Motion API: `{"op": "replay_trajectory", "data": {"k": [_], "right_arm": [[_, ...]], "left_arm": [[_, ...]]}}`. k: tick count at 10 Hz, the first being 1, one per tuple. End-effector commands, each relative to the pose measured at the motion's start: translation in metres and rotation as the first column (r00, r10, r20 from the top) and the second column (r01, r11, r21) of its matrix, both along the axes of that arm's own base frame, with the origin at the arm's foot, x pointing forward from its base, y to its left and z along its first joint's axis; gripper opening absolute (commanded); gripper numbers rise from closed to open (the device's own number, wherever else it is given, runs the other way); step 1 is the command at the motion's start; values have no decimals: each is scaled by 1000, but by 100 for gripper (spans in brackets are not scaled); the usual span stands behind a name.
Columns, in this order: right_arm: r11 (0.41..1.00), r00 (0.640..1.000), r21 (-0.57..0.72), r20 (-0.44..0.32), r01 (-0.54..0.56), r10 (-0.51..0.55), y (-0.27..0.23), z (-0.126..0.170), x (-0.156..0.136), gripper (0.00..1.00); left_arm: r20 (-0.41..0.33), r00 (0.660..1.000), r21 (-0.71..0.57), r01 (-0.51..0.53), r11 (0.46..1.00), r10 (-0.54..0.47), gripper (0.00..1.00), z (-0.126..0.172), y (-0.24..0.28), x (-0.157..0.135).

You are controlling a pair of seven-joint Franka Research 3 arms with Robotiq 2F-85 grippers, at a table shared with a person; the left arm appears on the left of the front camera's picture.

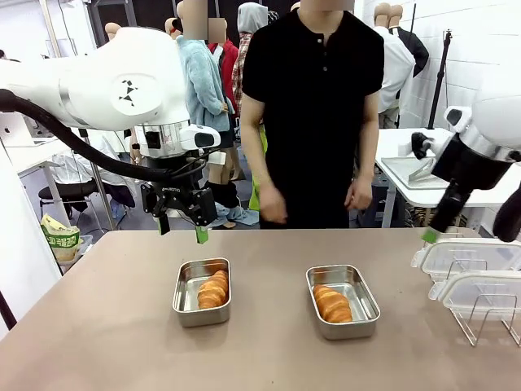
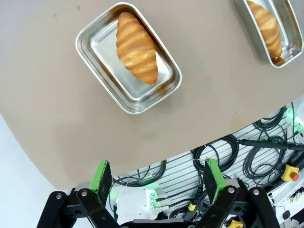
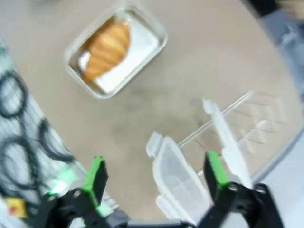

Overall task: Place the bread in airtight containers.
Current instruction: Pick up one Airtight Container lid and hand it to the human.

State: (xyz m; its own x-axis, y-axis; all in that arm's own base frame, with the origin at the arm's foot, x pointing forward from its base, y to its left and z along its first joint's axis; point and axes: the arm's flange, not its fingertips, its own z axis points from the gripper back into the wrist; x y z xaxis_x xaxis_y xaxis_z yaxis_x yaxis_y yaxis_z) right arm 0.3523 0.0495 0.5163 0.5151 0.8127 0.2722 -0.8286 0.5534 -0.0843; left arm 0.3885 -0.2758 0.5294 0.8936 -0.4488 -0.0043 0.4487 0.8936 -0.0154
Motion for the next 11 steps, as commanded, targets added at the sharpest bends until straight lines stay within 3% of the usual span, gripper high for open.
{"op": "replay_trajectory", "data": {"k": [1, 3, 4, 7, 9, 11], "right_arm": [[961, 979, -219, 75, -168, 188, -18, -4, 14, 100], [912, 945, -343, 151, -225, 290, -31, -8, 7, 100], [847, 913, -457, 157, -270, 376, -36, -12, 3, 100], [743, 877, -564, 64, -361, 476, -46, -16, 6, 100], [731, 872, -559, 28, -391, 488, -48, -18, 9, 100], [754, 881, -549, 62, -362, 468, -44, -10, 7, 100]], "left_arm": [[5, 1000, 7, -2, 1000, 2, 100, 2, 1, 0], [5, 1000, 7, -2, 1000, 2, 100, 2, 1, 0], [5, 1000, 7, -2, 1000, 2, 100, 2, 1, 0], [5, 1000, 7, -2, 1000, 2, 100, 2, 1, 0], [5, 1000, 7, -2, 1000, 2, 100, 2, 1, 0], [5, 1000, 7, -2, 1000, 2, 100, 2, 1, 0]]}}
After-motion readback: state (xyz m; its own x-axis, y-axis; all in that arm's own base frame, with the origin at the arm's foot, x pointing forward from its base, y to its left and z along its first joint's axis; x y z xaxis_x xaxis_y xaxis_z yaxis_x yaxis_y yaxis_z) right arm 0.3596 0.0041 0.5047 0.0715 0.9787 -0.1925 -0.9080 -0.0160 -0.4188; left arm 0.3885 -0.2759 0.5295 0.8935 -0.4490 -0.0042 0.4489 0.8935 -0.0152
